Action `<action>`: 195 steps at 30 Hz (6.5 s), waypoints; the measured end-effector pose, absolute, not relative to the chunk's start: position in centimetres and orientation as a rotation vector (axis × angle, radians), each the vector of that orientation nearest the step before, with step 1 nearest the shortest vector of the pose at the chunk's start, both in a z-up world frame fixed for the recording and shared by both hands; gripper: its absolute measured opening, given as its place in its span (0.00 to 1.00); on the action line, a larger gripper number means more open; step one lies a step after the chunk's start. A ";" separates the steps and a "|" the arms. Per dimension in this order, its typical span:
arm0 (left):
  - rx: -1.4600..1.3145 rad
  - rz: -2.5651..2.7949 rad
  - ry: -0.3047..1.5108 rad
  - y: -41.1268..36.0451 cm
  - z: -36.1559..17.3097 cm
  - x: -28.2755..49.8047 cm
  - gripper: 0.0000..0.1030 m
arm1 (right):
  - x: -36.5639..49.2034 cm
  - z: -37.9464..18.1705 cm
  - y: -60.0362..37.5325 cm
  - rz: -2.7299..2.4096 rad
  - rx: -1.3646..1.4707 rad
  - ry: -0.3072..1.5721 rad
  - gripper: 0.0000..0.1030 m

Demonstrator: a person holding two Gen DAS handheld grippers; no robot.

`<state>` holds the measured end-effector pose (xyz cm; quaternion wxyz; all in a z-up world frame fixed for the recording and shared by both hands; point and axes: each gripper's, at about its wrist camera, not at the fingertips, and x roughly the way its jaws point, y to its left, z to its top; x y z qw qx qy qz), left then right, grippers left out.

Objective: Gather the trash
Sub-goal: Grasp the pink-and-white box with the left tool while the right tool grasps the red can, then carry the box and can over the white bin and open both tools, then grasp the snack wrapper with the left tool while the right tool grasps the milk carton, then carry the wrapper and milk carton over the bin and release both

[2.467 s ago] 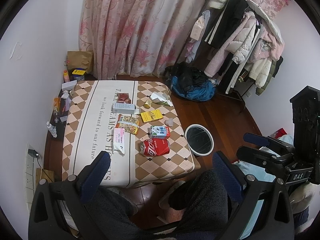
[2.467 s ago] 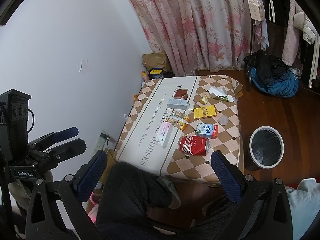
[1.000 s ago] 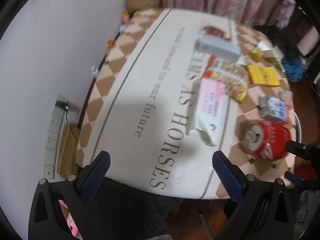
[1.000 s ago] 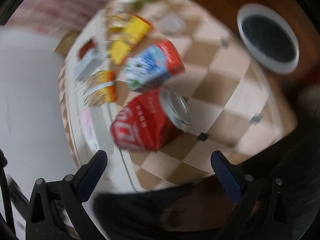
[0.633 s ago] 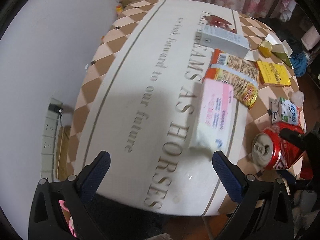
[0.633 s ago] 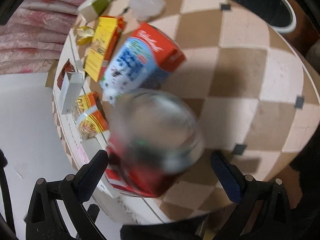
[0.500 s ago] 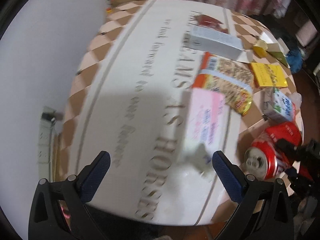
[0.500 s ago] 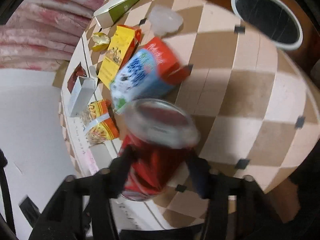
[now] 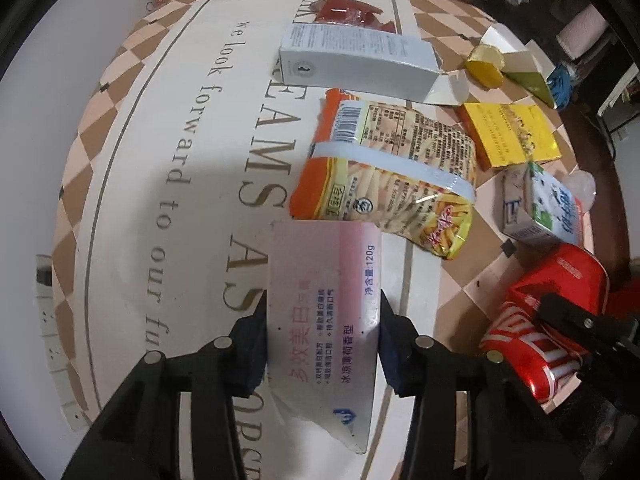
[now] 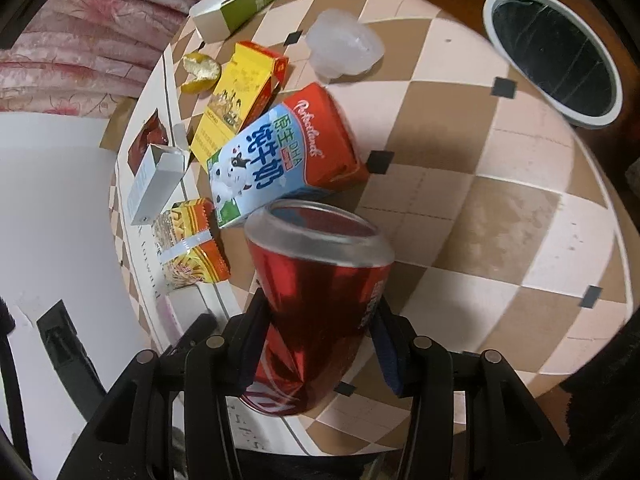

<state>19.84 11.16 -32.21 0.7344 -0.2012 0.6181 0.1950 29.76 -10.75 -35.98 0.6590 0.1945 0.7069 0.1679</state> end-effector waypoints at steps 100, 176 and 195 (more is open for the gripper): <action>-0.138 0.135 1.155 -21.3 -19.5 40.9 0.98 | 45.5 -26.9 -45.2 0.032 -0.012 1.319 1.00; -0.269 0.609 1.139 7.8 -25.5 19.6 0.21 | 32.6 -31.9 -7.0 0.553 -0.337 1.317 0.61; -0.249 0.474 0.931 -1.2 -14.0 23.5 0.21 | 34.2 -19.3 -19.5 0.551 -0.013 1.141 0.58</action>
